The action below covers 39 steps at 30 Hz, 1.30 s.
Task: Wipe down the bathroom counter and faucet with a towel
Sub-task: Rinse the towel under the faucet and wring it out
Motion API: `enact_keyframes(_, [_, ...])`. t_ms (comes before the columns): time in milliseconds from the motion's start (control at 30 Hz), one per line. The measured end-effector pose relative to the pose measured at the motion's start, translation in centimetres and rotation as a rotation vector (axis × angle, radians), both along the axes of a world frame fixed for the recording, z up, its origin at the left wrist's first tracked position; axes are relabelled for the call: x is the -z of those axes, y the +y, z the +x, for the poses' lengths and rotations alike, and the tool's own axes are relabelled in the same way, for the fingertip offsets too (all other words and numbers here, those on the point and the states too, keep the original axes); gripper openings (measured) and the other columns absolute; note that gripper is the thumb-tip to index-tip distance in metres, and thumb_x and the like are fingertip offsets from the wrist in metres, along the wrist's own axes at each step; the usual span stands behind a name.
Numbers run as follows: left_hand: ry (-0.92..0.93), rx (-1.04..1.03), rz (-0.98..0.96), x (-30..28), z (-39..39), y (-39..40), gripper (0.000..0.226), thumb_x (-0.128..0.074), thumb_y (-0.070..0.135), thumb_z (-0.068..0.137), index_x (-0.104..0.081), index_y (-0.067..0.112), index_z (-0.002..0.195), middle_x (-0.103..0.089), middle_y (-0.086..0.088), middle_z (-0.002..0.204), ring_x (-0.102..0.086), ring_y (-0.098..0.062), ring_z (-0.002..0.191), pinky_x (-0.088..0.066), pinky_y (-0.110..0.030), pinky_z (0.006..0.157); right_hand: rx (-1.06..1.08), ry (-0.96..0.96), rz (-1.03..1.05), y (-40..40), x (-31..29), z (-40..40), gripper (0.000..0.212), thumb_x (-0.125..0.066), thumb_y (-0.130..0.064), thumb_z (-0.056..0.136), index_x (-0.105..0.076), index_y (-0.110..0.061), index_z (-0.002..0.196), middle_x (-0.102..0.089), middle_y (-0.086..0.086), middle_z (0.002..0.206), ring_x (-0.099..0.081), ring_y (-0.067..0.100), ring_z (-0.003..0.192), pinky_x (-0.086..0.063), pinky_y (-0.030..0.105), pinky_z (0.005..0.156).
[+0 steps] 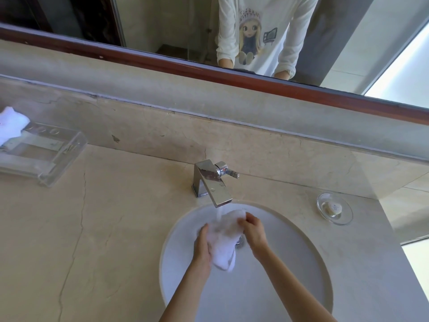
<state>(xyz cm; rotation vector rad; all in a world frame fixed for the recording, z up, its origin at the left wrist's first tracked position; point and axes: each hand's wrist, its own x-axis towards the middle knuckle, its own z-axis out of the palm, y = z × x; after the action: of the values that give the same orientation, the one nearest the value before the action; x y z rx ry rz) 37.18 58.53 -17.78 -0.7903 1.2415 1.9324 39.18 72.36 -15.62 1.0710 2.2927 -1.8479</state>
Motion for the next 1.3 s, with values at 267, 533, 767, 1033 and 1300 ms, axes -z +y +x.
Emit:
enact_keyframes(267, [0.488, -0.087, -0.3, -1.5, 0.1, -0.8, 0.072, -0.076, -0.002, 0.073, -0.033, 0.01, 0.13, -0.045, -0.001, 0.122, -0.05, -0.02, 0.11, -0.042, -0.028, 0.087, -0.153, 0.154, -0.251, 2.5, -1.5, 1.2, 0.074, -0.047, 0.0, 0.062, -0.049, -0.028, 0.13, -0.06, -0.006, 0.077, -0.056, 0.009, 0.075, -0.045, 0.02, 0.072])
enact_keyframes(533, [0.948, 0.234, -0.786, -0.2, -0.3, -2.5, 0.016, -0.075, 0.015, 0.077, -0.073, 0.002, 0.085, -0.042, -0.005, 0.103, -0.043, -0.022, 0.103, -0.028, -0.007, 0.077, -0.447, -0.085, 0.609, 3.0, -2.7, -0.7, 0.023, -0.06, -0.02, 0.09, -0.069, -0.013, 0.11, -0.06, 0.009, 0.108, -0.055, 0.027, 0.106, -0.036, 0.022, 0.085])
enact_keyframes(767, [0.368, -0.006, -0.199, -1.6, -0.7, -0.5, 0.014, -0.051, 0.027, 0.093, -0.053, 0.014, 0.088, -0.053, -0.005, 0.092, -0.05, -0.024, 0.091, -0.041, -0.031, 0.074, -0.363, -0.024, 0.44, 0.6, -1.9, -1.0, 0.033, -0.047, -0.025, 0.097, -0.058, -0.018, 0.067, -0.045, -0.004, 0.081, -0.041, 0.015, 0.081, -0.032, 0.03, 0.074])
enact_keyframes(1033, [0.192, 0.062, -0.229, -1.5, -2.0, 2.1, 0.037, -0.042, 0.04, 0.095, -0.06, 0.011, 0.08, -0.064, -0.015, 0.084, -0.061, -0.028, 0.083, -0.047, -0.038, 0.078, -0.301, -0.003, 0.543, -5.7, -2.0, -1.6, 0.04, -0.051, -0.05, 0.088, -0.048, -0.028, 0.056, -0.059, -0.002, 0.06, -0.055, 0.016, 0.061, -0.038, 0.026, 0.053])
enact_keyframes(1300, [0.191, 0.061, -0.273, -2.3, -2.8, 2.7, 0.032, -0.042, 0.028, 0.098, -0.056, 0.015, 0.073, -0.063, -0.009, 0.086, -0.058, -0.025, 0.079, -0.047, -0.032, 0.07, -0.346, -0.165, 0.603, -5.3, -1.7, -2.9, 0.04, -0.041, -0.042, 0.093, -0.054, -0.018, 0.064, -0.065, 0.012, 0.075, -0.061, 0.031, 0.077, -0.046, 0.033, 0.067])
